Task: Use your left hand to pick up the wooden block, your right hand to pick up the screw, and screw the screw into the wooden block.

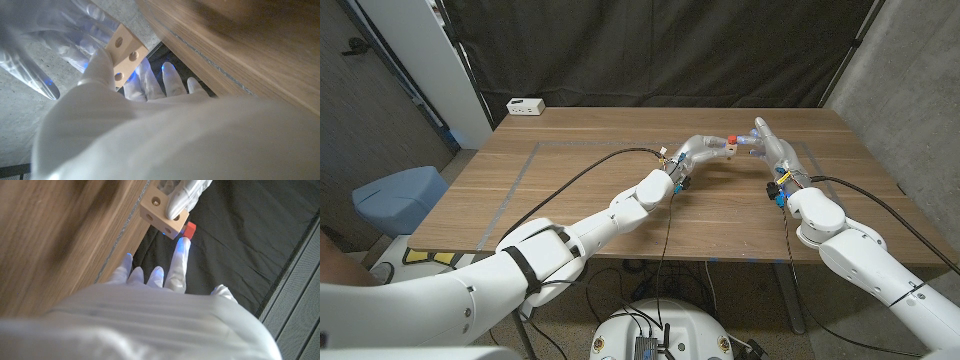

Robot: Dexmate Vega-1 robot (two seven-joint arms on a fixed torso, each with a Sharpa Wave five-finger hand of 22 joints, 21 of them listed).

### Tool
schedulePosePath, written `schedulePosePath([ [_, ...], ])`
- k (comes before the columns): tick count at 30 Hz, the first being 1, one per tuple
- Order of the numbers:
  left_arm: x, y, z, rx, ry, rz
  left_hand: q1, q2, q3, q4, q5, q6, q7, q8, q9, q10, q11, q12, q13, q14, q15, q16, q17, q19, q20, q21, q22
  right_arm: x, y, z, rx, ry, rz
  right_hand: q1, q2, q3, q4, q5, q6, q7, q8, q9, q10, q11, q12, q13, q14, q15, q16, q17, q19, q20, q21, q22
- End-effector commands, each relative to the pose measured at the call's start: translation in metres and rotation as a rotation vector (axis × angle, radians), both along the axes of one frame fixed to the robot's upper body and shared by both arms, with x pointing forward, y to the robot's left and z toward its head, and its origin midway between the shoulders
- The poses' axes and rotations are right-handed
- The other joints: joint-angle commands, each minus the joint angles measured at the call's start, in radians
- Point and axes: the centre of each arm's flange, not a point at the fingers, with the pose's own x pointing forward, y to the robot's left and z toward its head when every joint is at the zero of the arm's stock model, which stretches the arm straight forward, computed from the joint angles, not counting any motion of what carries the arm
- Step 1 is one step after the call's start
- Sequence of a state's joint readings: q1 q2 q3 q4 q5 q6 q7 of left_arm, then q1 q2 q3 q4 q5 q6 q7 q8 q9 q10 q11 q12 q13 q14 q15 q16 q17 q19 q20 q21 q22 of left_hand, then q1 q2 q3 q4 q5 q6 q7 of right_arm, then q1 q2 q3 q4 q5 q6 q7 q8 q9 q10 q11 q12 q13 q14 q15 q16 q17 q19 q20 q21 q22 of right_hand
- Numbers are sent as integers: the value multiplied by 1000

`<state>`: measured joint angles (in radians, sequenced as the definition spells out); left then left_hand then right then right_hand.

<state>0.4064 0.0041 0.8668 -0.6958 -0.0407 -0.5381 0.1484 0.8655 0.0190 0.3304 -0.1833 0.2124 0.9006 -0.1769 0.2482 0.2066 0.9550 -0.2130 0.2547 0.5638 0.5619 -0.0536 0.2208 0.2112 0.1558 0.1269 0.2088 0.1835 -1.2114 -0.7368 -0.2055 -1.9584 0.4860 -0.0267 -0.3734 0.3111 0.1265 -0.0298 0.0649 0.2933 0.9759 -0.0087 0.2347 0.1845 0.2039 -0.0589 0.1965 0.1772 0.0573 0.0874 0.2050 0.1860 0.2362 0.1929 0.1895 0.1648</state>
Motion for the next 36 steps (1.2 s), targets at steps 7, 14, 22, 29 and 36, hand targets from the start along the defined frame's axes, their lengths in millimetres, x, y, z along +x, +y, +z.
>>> schedulePosePath([
  [7, 0, 0, 0, 2, 1, 2, 28, 75, 42, 32, 8, 83, 21, 8, 2, 15, -3, 8, 16, 12, -88, -6, 3, 5, -1, 2, 4, -2, 2, 0, -6, -3, 9, 13, 2, 3, -5, 3, 39, 7, 13, 4, 31, 0, 9, 2, 12, 2, 6, 3, 15, -1, 5, 4],
  [14, -1, 0, 0, 2, -1, 2, 28, 75, 42, 32, 8, 84, 19, 8, 2, 14, -3, 7, 15, 12, -88, -6, 3, 6, -2, 3, 4, -1, 4, 1, -12, -4, 27, 15, 3, 4, -5, 3, 52, 9, 13, 3, 37, 3, 8, 2, 15, -2, 5, 3, 16, 0, 3, 4],
  [22, -1, 0, 1, 3, -4, 2, 27, 76, 43, 32, 9, 85, 19, 8, 2, 14, -2, 7, 15, 13, -89, -6, 4, 6, -2, 3, 4, -1, 6, 2, -11, -9, 38, 15, 3, 4, -6, 3, 53, 5, 10, 3, 38, 0, 5, 2, 14, -3, 4, 3, 13, -1, 1, 4],
  [29, -1, 1, 0, 2, -2, 5, 27, 76, 44, 31, 9, 85, 20, 8, 2, 15, -2, 8, 15, 13, -88, -6, 3, 6, -2, 3, 4, -3, 3, 0, 0, -5, 18, 16, 3, 4, -6, 3, 52, 4, 7, 3, 39, 7, 4, 2, 14, -3, 3, 3, 13, -1, 1, 4],
  [36, -1, 2, -1, 3, 0, 7, 27, 75, 44, 31, 9, 85, 20, 8, 2, 15, -2, 8, 15, 13, -89, -7, 3, 6, -2, 3, 4, -5, -2, -1, 5, 1, -7, 17, 3, 5, -6, 3, 46, 3, 1, 3, 40, 9, 2, 2, 15, -3, 3, 3, 13, -2, 1, 4],
])
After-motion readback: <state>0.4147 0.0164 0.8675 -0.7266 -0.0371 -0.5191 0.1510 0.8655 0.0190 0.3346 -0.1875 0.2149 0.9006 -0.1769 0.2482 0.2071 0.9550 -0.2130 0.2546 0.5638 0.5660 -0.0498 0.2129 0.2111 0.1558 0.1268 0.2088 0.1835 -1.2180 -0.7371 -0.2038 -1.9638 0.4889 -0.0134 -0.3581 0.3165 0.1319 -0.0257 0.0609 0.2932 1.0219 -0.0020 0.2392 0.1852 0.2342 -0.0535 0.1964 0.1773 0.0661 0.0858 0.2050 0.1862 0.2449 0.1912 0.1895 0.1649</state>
